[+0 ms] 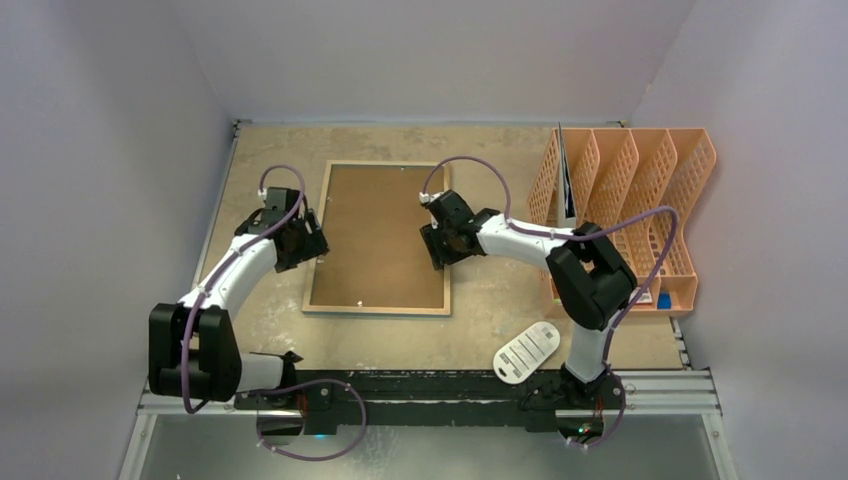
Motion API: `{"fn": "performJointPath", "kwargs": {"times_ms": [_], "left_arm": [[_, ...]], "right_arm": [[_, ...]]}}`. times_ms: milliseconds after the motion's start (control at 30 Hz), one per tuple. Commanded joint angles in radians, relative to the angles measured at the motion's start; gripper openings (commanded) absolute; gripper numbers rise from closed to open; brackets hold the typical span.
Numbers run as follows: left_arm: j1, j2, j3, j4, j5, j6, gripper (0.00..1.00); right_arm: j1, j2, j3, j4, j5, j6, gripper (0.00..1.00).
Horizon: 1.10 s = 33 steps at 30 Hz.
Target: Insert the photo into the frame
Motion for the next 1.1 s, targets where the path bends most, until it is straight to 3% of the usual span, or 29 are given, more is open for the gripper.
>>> {"fn": "performJointPath", "kwargs": {"times_ms": [0, 133, 367, 700, 900, 1067], "left_arm": [[0.014, 0.033, 0.038, 0.002, -0.067, 0.024, 0.72], [0.021, 0.058, 0.036, 0.010, -0.073, 0.016, 0.72], [0.034, 0.075, 0.036, 0.014, -0.091, 0.017, 0.72], [0.047, 0.083, 0.021, 0.010, -0.106, 0.016, 0.72], [0.050, 0.086, 0.009, 0.013, -0.092, 0.013, 0.72], [0.050, 0.085, 0.006, 0.012, -0.088, 0.013, 0.72]], "right_arm": [[0.002, 0.020, 0.036, -0.015, -0.010, -0.013, 0.47], [0.001, 0.016, 0.029, -0.010, -0.015, -0.015, 0.39], [-0.008, -0.020, 0.011, 0.012, -0.093, -0.028, 0.55], [-0.010, -0.063, -0.024, 0.012, -0.124, -0.058, 0.43], [-0.010, -0.067, -0.033, 0.021, -0.128, -0.061, 0.51], [-0.010, -0.047, -0.023, 0.019, -0.102, -0.060, 0.47]]}}
